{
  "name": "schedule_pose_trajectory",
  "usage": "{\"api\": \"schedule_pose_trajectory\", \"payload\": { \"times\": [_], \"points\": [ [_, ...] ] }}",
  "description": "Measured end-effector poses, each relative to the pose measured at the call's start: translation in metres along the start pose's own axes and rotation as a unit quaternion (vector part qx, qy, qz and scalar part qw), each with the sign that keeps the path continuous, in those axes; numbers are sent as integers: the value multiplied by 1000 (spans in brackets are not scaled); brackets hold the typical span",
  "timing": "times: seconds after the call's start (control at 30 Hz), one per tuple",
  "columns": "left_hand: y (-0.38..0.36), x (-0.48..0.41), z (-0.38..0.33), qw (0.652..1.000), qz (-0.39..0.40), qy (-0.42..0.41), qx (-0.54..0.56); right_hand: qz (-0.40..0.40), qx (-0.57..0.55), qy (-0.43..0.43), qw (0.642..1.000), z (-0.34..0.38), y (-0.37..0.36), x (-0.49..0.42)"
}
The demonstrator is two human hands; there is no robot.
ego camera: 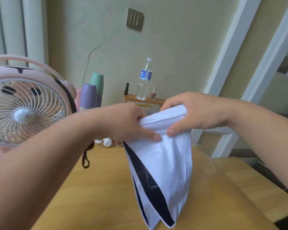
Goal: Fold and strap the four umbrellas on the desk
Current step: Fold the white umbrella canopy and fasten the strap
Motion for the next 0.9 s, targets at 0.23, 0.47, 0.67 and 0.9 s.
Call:
{"api": "schedule_pose_trajectory", "payload": {
  "times": [0.23,0.47,0.67,0.9],
  "points": [
    [20,-6,-12,950,145,28,274,-1,-346,-41,937,-20,-14,9],
    [-51,-7,36,880,249,189,358,-61,-412,-127,900,-30,-75,39],
    [-107,-3,58,847,149,244,449,-30,-469,-145,871,-93,-132,34],
    [-123,-1,53,792,50,166,585,71,-398,-86,911,-123,-105,40]
  ]
}}
Point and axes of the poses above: each hand's wrist, its own x-axis away from the middle knuckle, its own y-axis out of the back of the hand, z = x × y, the point moved 4 cm from there along -x, towards the middle knuckle, and after that the axes turned 10 degrees about y, right-handed, at the moved point
